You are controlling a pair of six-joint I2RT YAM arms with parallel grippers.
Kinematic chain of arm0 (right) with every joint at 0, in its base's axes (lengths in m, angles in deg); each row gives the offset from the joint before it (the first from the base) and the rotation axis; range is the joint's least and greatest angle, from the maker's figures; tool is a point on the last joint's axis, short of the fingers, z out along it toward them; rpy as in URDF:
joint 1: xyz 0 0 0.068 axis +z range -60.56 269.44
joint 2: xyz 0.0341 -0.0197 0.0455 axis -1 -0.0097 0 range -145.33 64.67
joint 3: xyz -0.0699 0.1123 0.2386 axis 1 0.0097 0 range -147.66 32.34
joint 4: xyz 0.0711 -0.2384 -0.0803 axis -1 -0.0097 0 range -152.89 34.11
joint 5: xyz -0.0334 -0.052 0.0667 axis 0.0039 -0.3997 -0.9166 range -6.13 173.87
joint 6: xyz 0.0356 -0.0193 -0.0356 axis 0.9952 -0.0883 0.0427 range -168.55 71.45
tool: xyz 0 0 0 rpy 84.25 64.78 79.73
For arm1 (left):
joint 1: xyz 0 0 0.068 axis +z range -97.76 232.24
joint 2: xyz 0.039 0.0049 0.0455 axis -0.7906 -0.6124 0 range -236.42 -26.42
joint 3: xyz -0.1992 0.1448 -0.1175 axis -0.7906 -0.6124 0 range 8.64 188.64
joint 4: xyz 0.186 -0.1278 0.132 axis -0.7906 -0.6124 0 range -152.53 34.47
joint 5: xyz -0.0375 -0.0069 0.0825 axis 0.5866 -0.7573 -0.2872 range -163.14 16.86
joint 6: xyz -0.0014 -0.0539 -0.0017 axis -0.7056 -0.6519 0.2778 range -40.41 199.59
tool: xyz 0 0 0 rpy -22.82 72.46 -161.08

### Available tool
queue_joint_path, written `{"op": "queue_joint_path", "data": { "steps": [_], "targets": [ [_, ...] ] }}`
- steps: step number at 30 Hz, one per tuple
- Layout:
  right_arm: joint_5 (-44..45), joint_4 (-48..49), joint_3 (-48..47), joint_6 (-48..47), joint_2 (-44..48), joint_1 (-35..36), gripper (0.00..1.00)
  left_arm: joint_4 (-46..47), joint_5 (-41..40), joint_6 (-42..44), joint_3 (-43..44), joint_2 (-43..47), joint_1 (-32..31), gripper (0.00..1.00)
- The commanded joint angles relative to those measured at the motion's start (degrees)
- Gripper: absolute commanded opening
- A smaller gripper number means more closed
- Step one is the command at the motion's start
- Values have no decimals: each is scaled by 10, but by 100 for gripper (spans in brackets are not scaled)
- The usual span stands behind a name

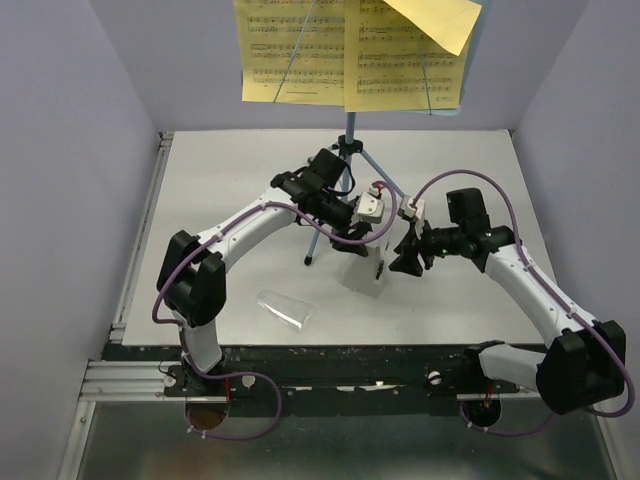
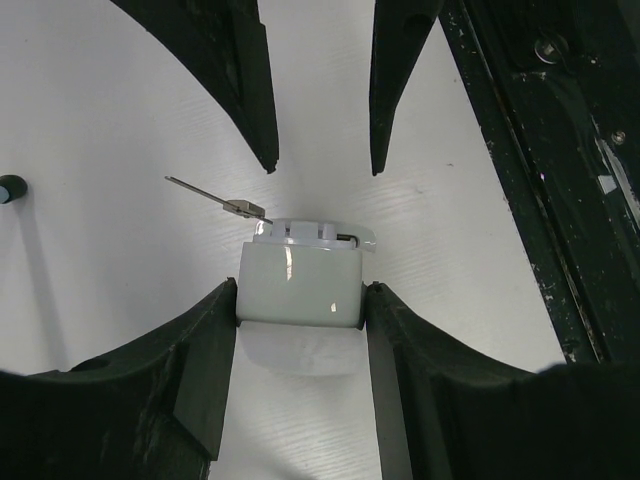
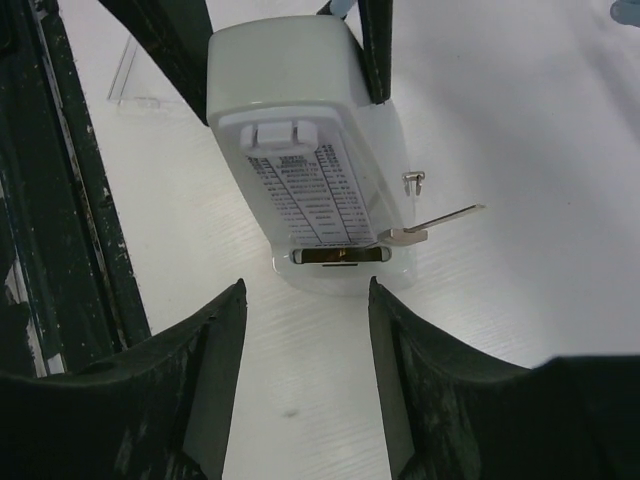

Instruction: Pack up the instrument practice props

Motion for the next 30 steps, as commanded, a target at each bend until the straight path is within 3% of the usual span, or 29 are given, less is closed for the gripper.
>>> {"op": "queue_joint_path", "data": {
  "steps": [1, 17, 22, 30],
  "targets": [
    [0, 41, -2, 24, -14, 0, 58, 21, -17, -15, -23, 18, 4, 0],
    [6, 45, -18, -16, -50, 13, 56, 59, -45, -8, -63, 40, 9, 0],
    [-4, 29, -10, -85, -51, 13, 64, 84, -65, -20, -82, 48, 11, 0],
    [-11, 46, -41, -24, -76, 15, 61, 105, -68, -40, -90, 47, 12, 0]
  ]
}}
